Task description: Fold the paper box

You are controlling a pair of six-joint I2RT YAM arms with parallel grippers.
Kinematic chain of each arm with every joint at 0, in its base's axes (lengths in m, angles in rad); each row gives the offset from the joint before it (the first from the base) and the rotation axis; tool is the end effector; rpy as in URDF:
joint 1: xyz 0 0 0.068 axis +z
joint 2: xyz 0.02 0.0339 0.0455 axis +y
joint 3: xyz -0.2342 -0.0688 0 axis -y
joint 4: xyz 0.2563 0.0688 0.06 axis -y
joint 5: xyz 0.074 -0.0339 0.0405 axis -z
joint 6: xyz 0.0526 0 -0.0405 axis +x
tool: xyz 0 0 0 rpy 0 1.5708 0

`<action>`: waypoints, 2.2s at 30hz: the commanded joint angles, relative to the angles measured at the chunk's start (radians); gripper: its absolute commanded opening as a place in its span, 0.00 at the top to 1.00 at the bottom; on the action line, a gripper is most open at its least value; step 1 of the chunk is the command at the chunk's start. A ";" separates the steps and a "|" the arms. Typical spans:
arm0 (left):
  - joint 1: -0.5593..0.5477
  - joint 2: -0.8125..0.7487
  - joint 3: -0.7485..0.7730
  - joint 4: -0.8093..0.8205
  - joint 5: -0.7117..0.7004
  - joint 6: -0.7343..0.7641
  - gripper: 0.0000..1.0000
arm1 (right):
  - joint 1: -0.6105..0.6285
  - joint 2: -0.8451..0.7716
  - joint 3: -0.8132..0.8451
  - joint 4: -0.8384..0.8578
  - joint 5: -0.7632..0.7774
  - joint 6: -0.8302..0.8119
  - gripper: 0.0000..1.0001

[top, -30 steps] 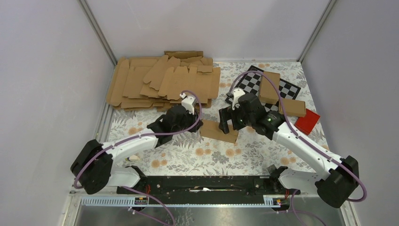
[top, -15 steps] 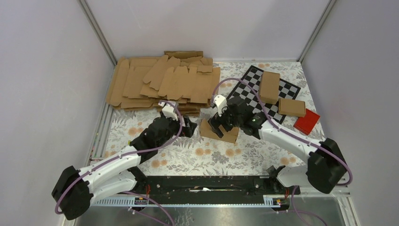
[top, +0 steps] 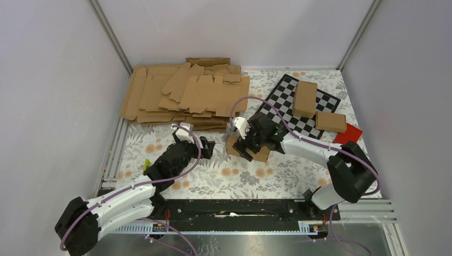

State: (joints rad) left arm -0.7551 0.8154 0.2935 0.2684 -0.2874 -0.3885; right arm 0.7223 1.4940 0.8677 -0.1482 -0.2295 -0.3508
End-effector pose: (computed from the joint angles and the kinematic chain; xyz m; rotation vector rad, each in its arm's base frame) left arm 0.1792 -0.1481 0.1770 0.1325 1.8433 -0.5457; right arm 0.2430 0.2300 0.1578 -1.3056 1.9713 0.4510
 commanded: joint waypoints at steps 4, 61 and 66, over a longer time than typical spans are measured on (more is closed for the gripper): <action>-0.001 -0.080 -0.058 0.124 -0.051 0.028 0.06 | 0.026 0.083 0.105 -0.063 0.073 -0.030 0.19; 0.000 -0.084 -0.061 0.123 -0.035 0.011 0.08 | -0.374 0.579 1.114 -0.359 0.768 0.246 0.01; 0.000 -0.084 -0.060 0.121 -0.032 0.013 0.08 | -0.376 0.577 1.022 -0.324 0.720 0.321 0.29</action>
State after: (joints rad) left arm -0.7551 0.7303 0.2180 0.3519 -0.3264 -0.3710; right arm 0.3504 2.0949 1.9446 -0.4679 0.5941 -0.1474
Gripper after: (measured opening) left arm 0.920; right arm 0.829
